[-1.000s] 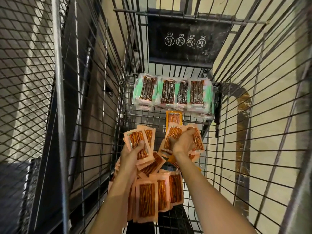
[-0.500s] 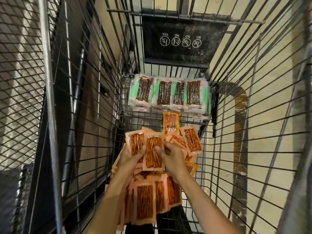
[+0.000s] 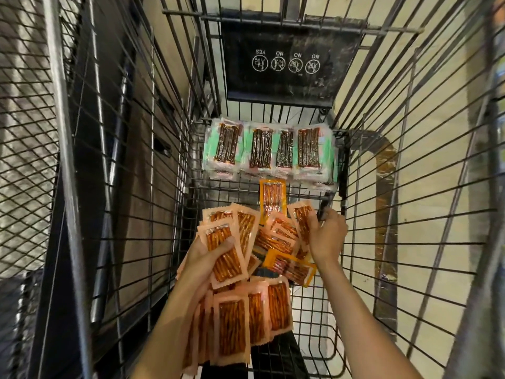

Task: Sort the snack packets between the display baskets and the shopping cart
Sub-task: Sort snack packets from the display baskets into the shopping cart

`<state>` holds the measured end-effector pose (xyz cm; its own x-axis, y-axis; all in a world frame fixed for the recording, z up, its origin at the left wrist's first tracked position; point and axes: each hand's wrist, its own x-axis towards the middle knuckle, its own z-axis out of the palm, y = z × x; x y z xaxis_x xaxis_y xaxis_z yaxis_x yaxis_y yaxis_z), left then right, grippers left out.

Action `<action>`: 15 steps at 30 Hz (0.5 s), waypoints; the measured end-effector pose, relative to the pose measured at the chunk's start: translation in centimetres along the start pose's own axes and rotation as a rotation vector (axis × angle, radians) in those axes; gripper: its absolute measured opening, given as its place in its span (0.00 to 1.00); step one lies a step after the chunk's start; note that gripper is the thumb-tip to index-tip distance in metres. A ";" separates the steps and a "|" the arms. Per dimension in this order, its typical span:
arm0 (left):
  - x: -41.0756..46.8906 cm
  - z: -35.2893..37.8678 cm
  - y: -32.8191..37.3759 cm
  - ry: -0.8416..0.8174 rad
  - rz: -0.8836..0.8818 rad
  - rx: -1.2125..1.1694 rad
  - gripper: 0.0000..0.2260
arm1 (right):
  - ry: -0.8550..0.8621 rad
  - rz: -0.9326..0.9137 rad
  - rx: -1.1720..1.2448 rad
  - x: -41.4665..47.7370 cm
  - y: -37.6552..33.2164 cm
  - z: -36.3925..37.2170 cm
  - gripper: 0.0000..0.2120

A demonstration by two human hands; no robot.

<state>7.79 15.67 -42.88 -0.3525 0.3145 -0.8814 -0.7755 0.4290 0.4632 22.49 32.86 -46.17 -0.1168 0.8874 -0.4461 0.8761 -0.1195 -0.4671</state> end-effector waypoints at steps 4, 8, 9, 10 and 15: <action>-0.8 -1.6 0.7 -0.055 -0.013 -0.156 0.20 | -0.068 0.051 -0.249 1.0 1.2 2.1 0.28; -2.2 -2.7 1.3 -0.094 0.025 -0.181 0.19 | -0.062 0.042 -0.130 1.9 0.4 2.4 0.12; -2.5 -2.8 1.4 -0.095 0.034 -0.181 0.19 | -0.059 0.027 -0.053 2.0 0.1 2.2 0.07; -2.7 -2.9 1.5 -0.095 0.040 -0.189 0.19 | -0.070 0.017 0.041 2.1 -0.2 1.9 0.08; -3.8 -3.6 1.7 -0.126 0.066 -0.223 0.18 | -0.339 0.040 0.195 2.0 -3.7 2.9 0.12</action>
<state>5.99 12.17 -39.08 -0.3487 0.4448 -0.8249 -0.8544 0.2109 0.4749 17.65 33.79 -47.52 -0.2612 0.6867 -0.6784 0.7812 -0.2624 -0.5664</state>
